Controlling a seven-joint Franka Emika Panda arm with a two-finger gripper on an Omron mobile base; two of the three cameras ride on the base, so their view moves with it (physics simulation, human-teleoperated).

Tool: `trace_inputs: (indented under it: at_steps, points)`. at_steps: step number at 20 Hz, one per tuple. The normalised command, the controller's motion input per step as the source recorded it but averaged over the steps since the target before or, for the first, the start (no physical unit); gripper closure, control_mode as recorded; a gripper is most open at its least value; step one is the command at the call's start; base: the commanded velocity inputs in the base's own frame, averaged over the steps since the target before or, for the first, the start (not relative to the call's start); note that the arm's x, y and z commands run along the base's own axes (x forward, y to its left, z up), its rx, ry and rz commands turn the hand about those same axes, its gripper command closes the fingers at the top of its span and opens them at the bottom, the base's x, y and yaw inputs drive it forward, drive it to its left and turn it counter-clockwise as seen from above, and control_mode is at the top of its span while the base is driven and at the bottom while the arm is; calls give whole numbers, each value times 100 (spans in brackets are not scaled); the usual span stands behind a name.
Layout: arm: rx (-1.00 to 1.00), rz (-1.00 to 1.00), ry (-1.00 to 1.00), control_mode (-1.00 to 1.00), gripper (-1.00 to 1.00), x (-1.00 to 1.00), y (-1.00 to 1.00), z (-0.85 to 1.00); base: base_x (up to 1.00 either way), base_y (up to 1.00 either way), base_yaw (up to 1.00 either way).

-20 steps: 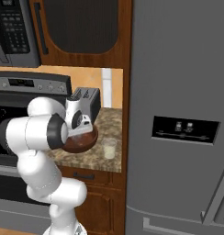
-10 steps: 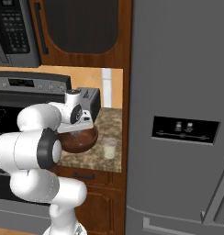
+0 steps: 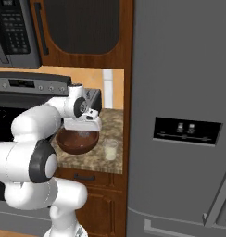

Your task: Grab a lemon wedge from the fridge and one ice cube from the ice bowl, and put them in the glass of lemonade.

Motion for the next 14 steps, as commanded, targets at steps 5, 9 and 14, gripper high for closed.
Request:
trace_inputs:
  at_steps: [5, 9, 14]
  points:
    - [5, -43, 7, -100, 100, -15, -73, 4, 0, 0, 0]
    - [5, -20, -30, -100, 100, -30, -56, -11, 0, 0, 0]
    - [0, -15, -31, -100, 100, 1, -31, -9, 0, 0, 0]
